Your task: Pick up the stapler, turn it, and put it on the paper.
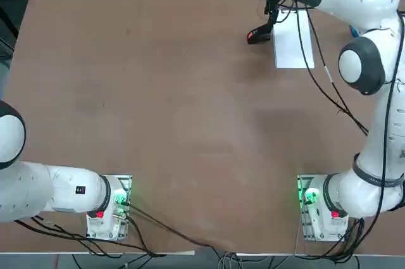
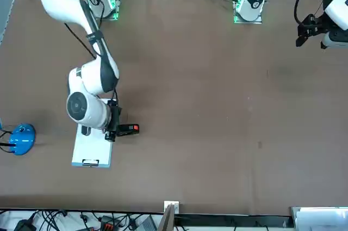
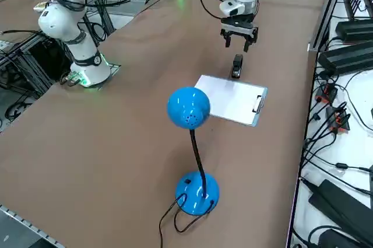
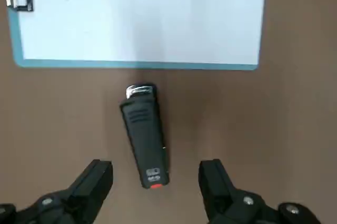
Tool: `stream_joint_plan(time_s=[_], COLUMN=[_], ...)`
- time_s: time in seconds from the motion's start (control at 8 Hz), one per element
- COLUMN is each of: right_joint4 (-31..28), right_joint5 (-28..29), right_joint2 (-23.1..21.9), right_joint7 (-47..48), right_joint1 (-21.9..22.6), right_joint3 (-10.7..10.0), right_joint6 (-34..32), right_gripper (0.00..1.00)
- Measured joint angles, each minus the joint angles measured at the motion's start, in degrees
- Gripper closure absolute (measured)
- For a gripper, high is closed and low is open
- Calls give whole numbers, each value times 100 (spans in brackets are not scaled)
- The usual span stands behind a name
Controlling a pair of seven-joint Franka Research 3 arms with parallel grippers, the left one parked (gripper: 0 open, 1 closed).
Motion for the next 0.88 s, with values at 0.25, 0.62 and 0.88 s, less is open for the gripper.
stream_joint_plan(time_s=[0.25,0.62,0.88], right_joint4=[-7,-20,-22], right_joint5=[-239,-540,-573], right_joint2=[34,192,305], right_joint7=[63,35,-116], right_joint1=[94,103,107], right_joint3=[-1,-21,-22], right_joint6=[413,516,541], right_gripper=[0,0,0])
